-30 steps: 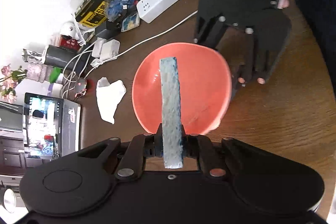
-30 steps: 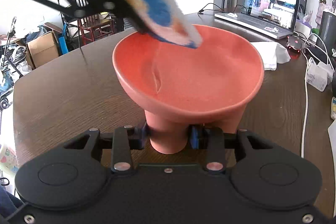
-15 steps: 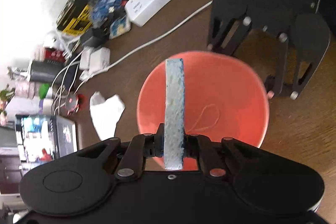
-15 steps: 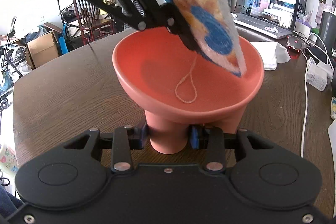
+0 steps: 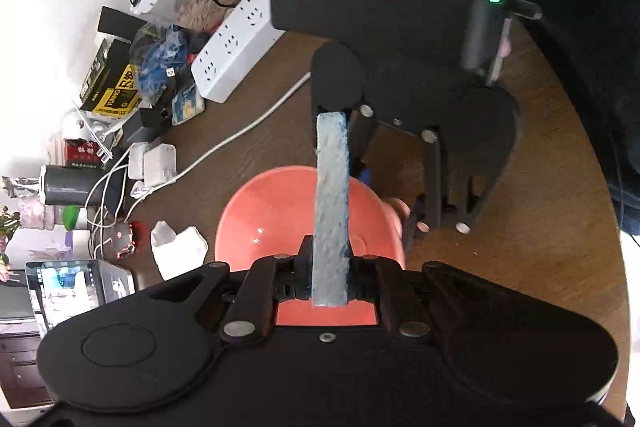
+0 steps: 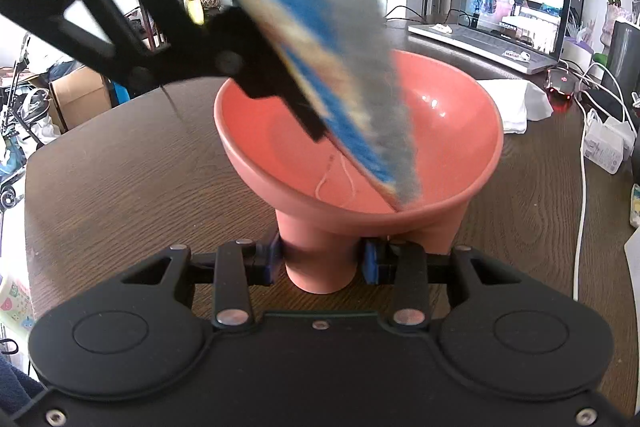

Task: Clean bowl
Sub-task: 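Keep scrubbing around the bowl's inner rim with the left gripper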

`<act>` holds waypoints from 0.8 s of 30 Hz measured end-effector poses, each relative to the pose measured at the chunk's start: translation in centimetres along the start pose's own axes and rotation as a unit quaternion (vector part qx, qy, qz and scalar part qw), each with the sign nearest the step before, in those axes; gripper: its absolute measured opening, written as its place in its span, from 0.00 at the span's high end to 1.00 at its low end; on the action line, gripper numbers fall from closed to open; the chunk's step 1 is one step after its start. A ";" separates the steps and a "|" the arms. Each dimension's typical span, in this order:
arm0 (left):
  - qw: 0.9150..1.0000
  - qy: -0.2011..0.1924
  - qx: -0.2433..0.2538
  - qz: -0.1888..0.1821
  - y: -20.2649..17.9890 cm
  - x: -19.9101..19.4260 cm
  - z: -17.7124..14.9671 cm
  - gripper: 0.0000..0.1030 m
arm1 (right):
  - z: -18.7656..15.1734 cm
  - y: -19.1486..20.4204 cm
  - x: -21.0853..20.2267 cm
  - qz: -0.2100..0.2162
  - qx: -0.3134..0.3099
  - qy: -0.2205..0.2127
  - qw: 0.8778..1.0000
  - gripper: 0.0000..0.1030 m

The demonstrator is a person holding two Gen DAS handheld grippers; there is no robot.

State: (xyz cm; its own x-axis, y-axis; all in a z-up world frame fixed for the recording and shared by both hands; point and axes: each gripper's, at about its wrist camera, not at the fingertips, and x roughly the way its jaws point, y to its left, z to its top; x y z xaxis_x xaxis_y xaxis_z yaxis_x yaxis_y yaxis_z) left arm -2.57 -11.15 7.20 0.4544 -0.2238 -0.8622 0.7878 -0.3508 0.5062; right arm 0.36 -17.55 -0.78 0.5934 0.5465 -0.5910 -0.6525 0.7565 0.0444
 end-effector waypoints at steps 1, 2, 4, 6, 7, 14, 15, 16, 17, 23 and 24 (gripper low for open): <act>1.000 0.003 0.000 0.000 -0.1 -0.1 -0.1 0.90 | 0.0 0.0 0.0 0.000 0.000 0.000 1.000 0.58; 1.000 0.009 0.000 0.000 -0.2 -0.3 -0.3 0.90 | 0.0 0.0 0.0 0.000 0.000 0.000 1.000 0.58; 1.000 0.022 0.000 0.005 -0.5 -0.6 -0.9 0.90 | 0.0 0.1 -0.1 0.000 0.000 0.000 1.000 0.58; 0.999 0.031 -0.008 0.008 -0.4 -0.8 -1.6 0.90 | 0.0 0.0 -0.1 0.000 0.001 0.000 1.000 0.58; 0.999 0.034 -0.011 0.009 -0.3 -0.9 -1.9 0.90 | 0.0 0.0 0.0 0.000 0.000 0.000 1.000 0.58; 0.997 0.056 -0.043 0.029 2.2 0.0 -4.0 0.90 | 0.0 -0.1 0.0 0.000 0.000 0.000 1.000 0.58; 0.997 0.055 -0.051 0.029 2.6 0.1 -4.1 0.90 | 0.0 -0.1 0.0 0.000 0.000 0.000 1.000 0.59; 0.997 0.053 -0.056 0.029 3.1 0.4 -4.2 0.90 | 0.0 0.0 0.0 0.000 0.000 0.000 1.000 0.59; 0.996 0.053 -0.059 0.030 3.4 0.5 -4.2 0.90 | 0.0 0.0 0.0 0.000 0.000 0.000 1.000 0.58; 0.997 0.045 -0.059 0.026 5.0 2.4 -3.4 0.90 | 0.1 0.0 0.3 -0.001 -0.001 0.000 1.000 0.59; 0.997 0.043 -0.060 0.025 5.2 2.6 -3.1 0.90 | 0.0 0.1 0.3 -0.001 -0.001 0.000 1.000 0.59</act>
State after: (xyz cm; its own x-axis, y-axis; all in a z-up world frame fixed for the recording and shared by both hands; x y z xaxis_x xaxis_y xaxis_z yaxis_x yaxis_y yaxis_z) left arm 4.02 -10.71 7.49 0.5233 -0.1582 -0.8374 0.8053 -0.2296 0.5466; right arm 0.51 -17.31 -0.92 0.5941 0.5453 -0.5914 -0.6526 0.7566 0.0420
